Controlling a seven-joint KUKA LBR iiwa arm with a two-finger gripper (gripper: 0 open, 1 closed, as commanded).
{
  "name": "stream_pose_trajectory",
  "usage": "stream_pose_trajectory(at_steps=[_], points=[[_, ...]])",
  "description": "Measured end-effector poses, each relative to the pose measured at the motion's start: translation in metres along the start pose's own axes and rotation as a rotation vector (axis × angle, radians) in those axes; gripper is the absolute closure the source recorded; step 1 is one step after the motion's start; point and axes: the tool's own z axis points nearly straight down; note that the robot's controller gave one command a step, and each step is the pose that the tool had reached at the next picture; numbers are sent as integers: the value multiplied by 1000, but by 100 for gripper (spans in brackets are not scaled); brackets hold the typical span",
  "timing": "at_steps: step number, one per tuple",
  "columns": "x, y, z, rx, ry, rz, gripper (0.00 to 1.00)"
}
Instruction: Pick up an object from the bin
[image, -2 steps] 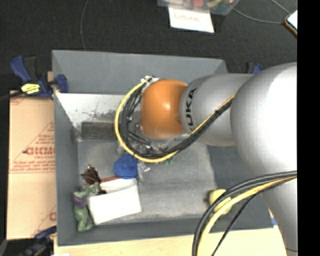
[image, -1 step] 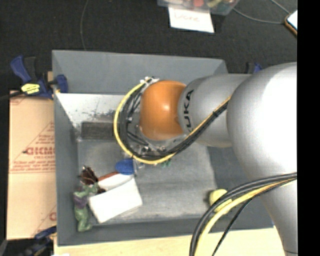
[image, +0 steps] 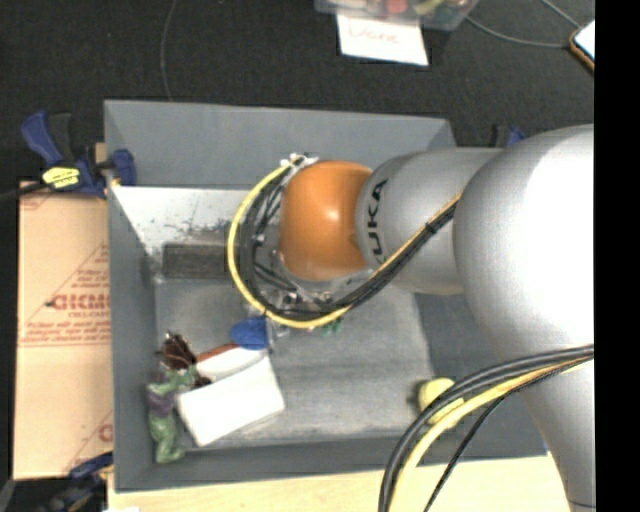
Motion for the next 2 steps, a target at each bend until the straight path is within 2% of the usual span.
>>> stream_pose_trajectory(at_steps=[1,2], points=[[0,-1,-3,0,-2,1,100],[1,0,-42,-2,5,2,100]])
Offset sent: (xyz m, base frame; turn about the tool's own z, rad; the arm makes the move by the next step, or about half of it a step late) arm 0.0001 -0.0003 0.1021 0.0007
